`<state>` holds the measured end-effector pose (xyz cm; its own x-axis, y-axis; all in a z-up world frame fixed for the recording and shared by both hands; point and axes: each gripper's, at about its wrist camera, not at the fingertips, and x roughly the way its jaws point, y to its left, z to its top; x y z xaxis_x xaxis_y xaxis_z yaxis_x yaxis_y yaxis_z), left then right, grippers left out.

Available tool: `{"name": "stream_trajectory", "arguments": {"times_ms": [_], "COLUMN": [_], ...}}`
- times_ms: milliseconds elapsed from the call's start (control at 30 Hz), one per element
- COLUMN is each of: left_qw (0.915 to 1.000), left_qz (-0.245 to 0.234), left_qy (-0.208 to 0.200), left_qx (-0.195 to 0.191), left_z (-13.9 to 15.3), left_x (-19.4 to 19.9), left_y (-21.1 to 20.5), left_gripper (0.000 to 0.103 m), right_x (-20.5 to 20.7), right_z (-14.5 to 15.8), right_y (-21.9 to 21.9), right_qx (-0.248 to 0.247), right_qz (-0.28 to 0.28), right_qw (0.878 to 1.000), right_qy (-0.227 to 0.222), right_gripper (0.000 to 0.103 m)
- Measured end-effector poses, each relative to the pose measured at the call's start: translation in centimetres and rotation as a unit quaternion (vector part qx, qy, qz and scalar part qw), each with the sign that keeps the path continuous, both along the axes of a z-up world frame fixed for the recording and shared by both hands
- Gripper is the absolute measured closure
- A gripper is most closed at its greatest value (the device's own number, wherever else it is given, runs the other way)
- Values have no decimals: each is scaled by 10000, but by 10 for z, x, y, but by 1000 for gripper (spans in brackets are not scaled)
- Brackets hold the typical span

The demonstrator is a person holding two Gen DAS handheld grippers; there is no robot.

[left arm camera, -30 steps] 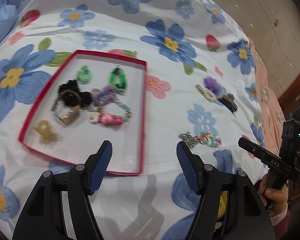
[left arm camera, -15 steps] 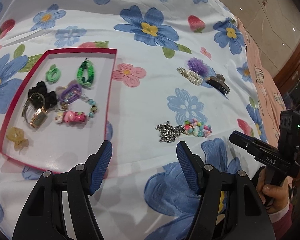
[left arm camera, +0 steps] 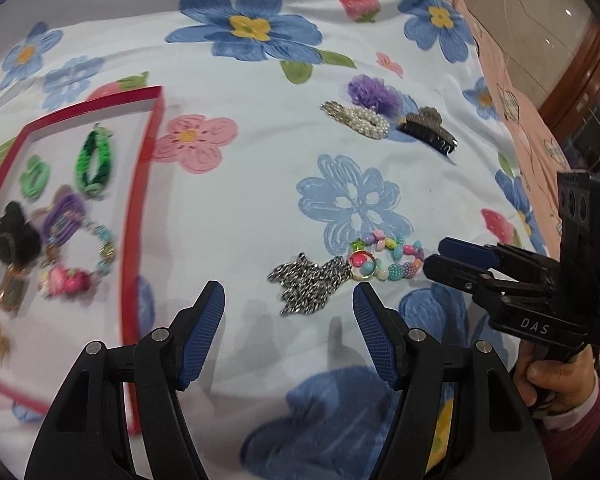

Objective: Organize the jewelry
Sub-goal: 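Move both tools to the silver chain and pastel beaded bracelet, then grasp the silver chain with the left tool while the right grasps the beaded bracelet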

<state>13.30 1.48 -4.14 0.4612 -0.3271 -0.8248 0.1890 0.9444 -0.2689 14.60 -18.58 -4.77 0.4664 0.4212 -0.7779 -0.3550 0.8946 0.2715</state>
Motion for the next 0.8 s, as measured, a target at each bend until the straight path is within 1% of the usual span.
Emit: {"name": "stream_trajectory", "arguments": {"times_ms": [100, 200, 267, 333, 367, 400, 433, 467, 500, 533, 567, 633, 800], "left_qw": [9998, 9995, 9991, 9984, 9979, 9975, 9970, 9968, 9965, 9963, 9961, 9961, 9975], "left_qz": [-107, -174, -205, -296, -345, -398, -455, -498, -544, -595, -635, -674, -599], "left_qy": [99, 216, 181, 75, 30, -4, -45, -66, -84, -97, -105, -113, -125], "left_qx": [94, 165, 312, 486, 546, 592, 623, 630, 625, 613, 599, 551, 360], "left_z": [-12, -25, -30, -31, -31, -31, -32, -32, -31, -31, -30, -29, -23], "left_x": [8, 15, 16, 15, 15, 15, 15, 15, 16, 16, 17, 17, 11], "left_y": [-8, -14, -18, -25, -28, -30, -32, -34, -35, -36, -36, -35, -27], "left_gripper": [37, 37, 37, 37, 39, 42, 50, 59, 64, 74, 84, 86, 87], "right_x": [6, 11, 11, 12, 12, 13, 13, 13, 13, 13, 13, 12, 11], "right_z": [-8, -17, -18, -18, -18, -19, -19, -18, -18, -19, -19, -18, -12], "right_y": [3, 6, 8, 12, 13, 14, 16, 19, 22, 24, 27, 30, 26], "right_qx": [-112, -182, -260, -369, -405, -420, -462, -499, -496, -417, -455, -545, -514], "right_qz": [36, 71, 106, 146, 167, 201, 230, 261, 317, 395, 376, 362, 269], "right_qw": [9999, 9997, 9996, 9992, 9990, 9989, 9986, 9983, 9982, 9983, 9982, 9976, 9980], "right_qy": [63, 119, 44, -28, -64, -74, -95, -123, -133, -101, -135, -207, -243], "right_gripper": [55, 57, 58, 64, 70, 72, 73, 77, 88, 93, 93, 93, 93]}}
